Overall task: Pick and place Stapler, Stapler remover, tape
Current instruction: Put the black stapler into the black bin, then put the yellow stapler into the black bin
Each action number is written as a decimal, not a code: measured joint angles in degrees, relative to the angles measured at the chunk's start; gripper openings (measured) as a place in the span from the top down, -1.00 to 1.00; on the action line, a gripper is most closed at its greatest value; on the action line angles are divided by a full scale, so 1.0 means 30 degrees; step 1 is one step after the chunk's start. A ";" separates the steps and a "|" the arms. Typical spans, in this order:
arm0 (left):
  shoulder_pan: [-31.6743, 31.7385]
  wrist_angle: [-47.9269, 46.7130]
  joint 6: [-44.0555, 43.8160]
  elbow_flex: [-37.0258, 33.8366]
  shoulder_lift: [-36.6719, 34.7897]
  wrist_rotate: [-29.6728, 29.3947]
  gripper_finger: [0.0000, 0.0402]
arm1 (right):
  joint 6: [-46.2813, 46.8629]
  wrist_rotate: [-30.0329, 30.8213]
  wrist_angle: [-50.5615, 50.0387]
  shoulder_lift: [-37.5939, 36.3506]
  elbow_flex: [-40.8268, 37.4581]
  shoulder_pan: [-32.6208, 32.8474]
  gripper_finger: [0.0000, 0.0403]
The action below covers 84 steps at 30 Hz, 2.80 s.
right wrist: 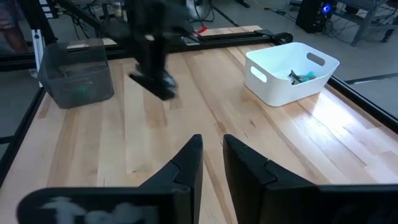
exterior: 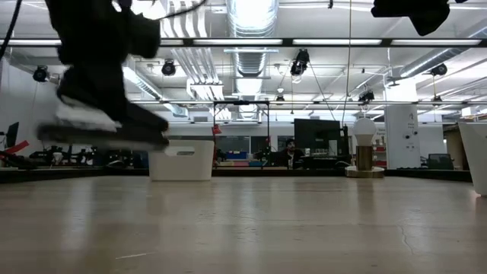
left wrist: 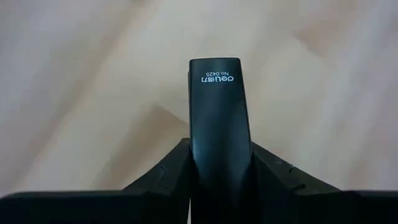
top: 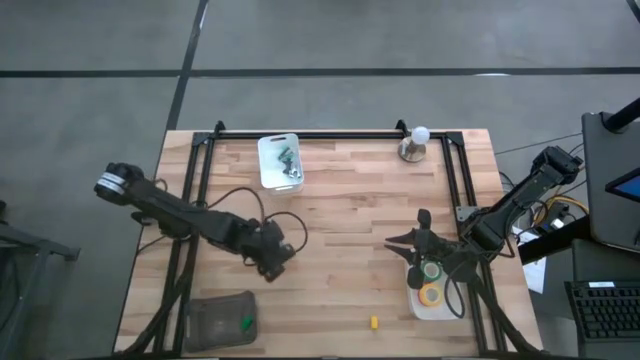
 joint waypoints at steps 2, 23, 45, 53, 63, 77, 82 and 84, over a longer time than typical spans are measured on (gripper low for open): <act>-0.0627 -0.0015 0.0104 0.0168 -0.0809 0.1089 0.38 | 0.0000 -0.0003 0.0009 0.0000 -0.0004 0.0000 0.72; -1.1796 -0.1366 -1.2825 0.0234 -0.3375 0.0752 0.35 | -0.0007 0.0002 0.0036 0.0000 -0.0066 -0.0015 0.65; -1.1793 -0.1758 -1.4317 -0.0108 0.0785 0.2015 0.17 | 0.0001 0.0017 0.0087 0.0000 -0.0066 0.0007 0.68; -1.1690 -0.2540 -1.4944 -0.0115 -0.0112 0.1874 -0.09 | 0.0011 0.0017 0.0087 0.0000 -0.0066 0.0007 0.73; -1.0949 -0.1110 -1.1373 0.1197 -0.1447 -0.4798 -0.10 | 0.0000 0.0002 0.0079 0.0000 -0.0087 -0.0007 0.74; -0.6032 1.0623 0.9948 0.1852 0.2216 -0.8780 -0.09 | -0.0094 -0.0184 -0.0022 0.0007 -0.0114 0.0015 0.74; -0.4146 1.2854 1.0573 0.1954 0.3387 -0.6523 -0.09 | 0.0874 -0.3277 0.0056 0.0007 -0.0618 0.0015 0.74; -0.3631 1.2948 1.1702 0.1954 0.3886 -0.5858 -0.09 | 0.1011 -0.4670 0.0106 0.0007 -0.0889 0.0026 0.74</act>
